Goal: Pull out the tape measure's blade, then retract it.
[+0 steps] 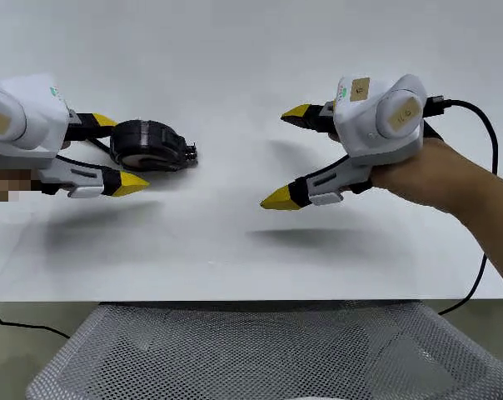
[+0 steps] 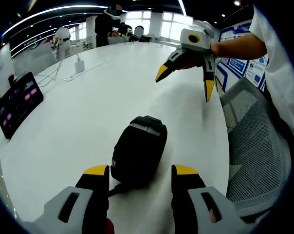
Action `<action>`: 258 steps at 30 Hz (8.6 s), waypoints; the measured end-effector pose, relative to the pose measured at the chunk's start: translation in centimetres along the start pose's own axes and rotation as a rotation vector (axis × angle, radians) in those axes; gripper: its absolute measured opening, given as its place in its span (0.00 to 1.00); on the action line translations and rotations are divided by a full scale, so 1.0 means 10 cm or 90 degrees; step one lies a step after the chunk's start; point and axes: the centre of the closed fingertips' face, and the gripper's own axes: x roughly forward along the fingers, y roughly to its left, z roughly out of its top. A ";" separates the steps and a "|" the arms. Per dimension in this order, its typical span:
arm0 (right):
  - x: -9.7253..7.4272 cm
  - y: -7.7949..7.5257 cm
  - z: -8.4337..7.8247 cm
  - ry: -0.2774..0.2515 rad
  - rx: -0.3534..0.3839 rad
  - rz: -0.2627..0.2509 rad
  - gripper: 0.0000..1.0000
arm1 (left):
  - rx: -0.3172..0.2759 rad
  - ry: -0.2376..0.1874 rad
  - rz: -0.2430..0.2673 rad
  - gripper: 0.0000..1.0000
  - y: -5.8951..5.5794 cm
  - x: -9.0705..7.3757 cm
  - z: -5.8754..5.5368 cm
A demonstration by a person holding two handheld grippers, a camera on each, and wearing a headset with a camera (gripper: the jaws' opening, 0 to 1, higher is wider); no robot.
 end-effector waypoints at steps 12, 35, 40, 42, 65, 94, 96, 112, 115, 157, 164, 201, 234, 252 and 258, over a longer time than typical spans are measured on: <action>0.06 0.00 0.00 -0.001 0.002 0.006 0.77 | 0.023 0.001 -0.004 0.31 0.07 0.04 0.02; 0.31 0.03 0.09 -0.021 -0.021 0.028 0.62 | 0.110 0.041 -0.041 0.27 0.06 0.04 0.00; 0.40 0.01 0.15 -0.031 -0.030 0.032 0.57 | 0.142 0.046 -0.041 0.27 0.04 0.03 -0.01; 0.44 0.00 0.16 -0.032 -0.035 0.034 0.55 | 0.147 0.046 -0.038 0.27 0.03 0.03 -0.01; 0.86 -0.02 0.28 -0.036 -0.077 0.059 0.29 | 0.144 0.049 -0.033 0.27 0.05 0.05 -0.01; 1.08 0.02 0.35 -0.020 -0.134 0.068 0.11 | 0.137 0.047 -0.032 0.27 0.05 0.06 -0.02; 1.09 0.01 0.35 -0.019 -0.128 0.067 0.11 | 0.135 0.047 -0.032 0.27 0.05 0.06 -0.02; 1.10 0.00 0.35 -0.013 -0.123 0.064 0.08 | 0.140 0.053 -0.036 0.26 0.05 0.07 -0.02; 1.09 0.01 0.35 -0.014 -0.121 0.063 0.07 | 0.139 0.049 -0.038 0.26 0.05 0.06 -0.02; 0.80 -0.07 0.13 -0.010 -0.114 0.045 0.07 | 0.131 0.045 -0.035 0.26 0.04 0.05 -0.02; 0.73 -0.10 0.07 -0.007 -0.106 0.042 0.07 | 0.131 0.043 -0.036 0.26 0.04 0.06 -0.02; 0.62 -0.09 -0.02 -0.017 -0.087 0.029 0.07 | 0.132 0.038 -0.038 0.27 0.02 0.05 0.01; 0.29 -0.22 -0.30 0.005 -0.092 0.010 0.07 | 0.128 0.040 -0.040 0.27 0.02 0.07 0.02; 0.05 -0.31 -0.49 0.026 -0.087 -0.002 0.07 | 0.129 0.040 -0.040 0.27 0.03 0.09 0.01; -0.03 -0.31 -0.54 0.033 -0.086 -0.005 0.07 | 0.130 0.041 -0.039 0.27 0.04 0.09 0.01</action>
